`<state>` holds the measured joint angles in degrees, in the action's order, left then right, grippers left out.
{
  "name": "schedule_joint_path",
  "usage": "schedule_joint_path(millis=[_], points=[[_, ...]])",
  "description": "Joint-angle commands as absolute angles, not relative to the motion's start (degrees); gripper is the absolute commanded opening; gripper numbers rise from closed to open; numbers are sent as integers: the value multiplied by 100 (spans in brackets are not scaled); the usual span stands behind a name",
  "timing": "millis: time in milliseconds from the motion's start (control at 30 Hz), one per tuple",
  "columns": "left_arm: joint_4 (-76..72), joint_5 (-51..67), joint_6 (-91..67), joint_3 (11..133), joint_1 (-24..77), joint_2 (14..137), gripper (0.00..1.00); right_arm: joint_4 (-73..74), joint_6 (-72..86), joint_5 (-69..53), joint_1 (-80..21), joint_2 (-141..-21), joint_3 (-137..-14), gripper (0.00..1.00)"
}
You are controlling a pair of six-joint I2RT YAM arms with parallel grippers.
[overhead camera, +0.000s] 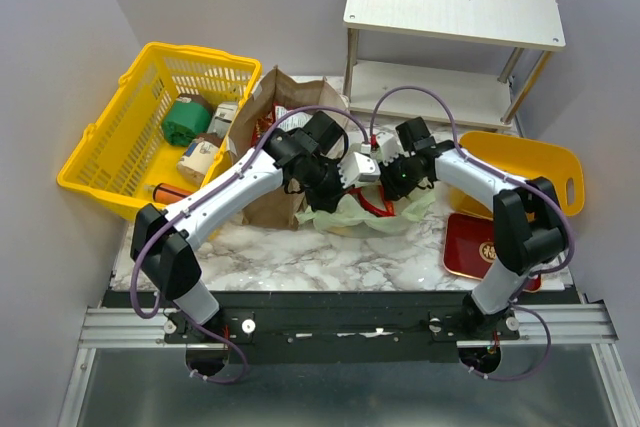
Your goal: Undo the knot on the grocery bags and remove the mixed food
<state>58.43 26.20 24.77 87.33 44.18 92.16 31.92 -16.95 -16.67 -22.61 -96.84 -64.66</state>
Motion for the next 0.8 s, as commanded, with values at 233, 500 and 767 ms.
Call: schedule_joint_path(millis=[233, 500, 767], points=[[5977, 2399, 2839, 8701, 4377, 9448, 0, 2857, -1608, -1160, -2276, -10309, -6979, 54], [6012, 2470, 2821, 8736, 4377, 9554, 0, 2716, -1775, -906, -2276, -10801, -7005, 57], [6021, 2373, 2839, 8701, 4368, 9563, 0, 3014, -1898, -1116, -2276, -10363, -7119, 30]])
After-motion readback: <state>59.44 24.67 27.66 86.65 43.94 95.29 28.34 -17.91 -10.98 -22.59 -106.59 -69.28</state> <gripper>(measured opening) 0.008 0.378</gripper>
